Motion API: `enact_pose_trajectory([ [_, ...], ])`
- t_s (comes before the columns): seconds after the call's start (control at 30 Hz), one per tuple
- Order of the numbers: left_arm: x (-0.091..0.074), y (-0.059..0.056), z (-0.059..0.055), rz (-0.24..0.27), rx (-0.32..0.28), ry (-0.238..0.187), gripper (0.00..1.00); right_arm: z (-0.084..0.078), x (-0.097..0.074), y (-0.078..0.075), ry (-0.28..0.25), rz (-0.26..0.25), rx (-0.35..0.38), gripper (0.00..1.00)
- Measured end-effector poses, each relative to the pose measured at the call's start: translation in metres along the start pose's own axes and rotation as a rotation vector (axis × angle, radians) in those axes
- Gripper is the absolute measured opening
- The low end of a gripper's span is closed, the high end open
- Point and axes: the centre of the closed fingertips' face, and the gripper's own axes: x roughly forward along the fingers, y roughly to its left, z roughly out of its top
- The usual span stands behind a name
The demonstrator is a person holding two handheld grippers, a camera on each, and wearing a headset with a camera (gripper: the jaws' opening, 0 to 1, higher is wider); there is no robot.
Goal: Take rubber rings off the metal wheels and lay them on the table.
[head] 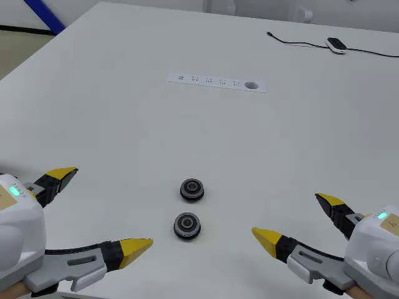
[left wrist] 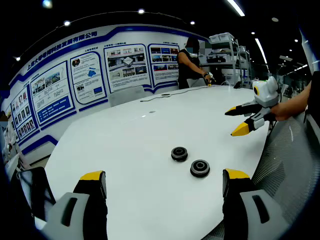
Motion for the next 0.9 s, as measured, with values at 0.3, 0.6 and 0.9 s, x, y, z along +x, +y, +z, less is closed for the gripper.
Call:
enact_pose_trajectory([
  [0.3,0.0005,-0.0012,-0.0005,-0.008,0.0,0.004,0.99,-0.0011,0.0003,0.0013,0.006,0.006,-0.008,0.8],
  [0.6,-0.0003,-0.0011,-0.0018,-0.007,-0.003,0.008,0.99,-0.0017,-0.0003,-0.0012,0.006,-0.001,0.006,0.79],
  [0.9,-0.0002,-0.0005,-0.0017,-0.005,-0.007,0.006,0.98,-0.0024,-0.0005,-0.0026,0.007,-0.006,0.015,0.79],
])
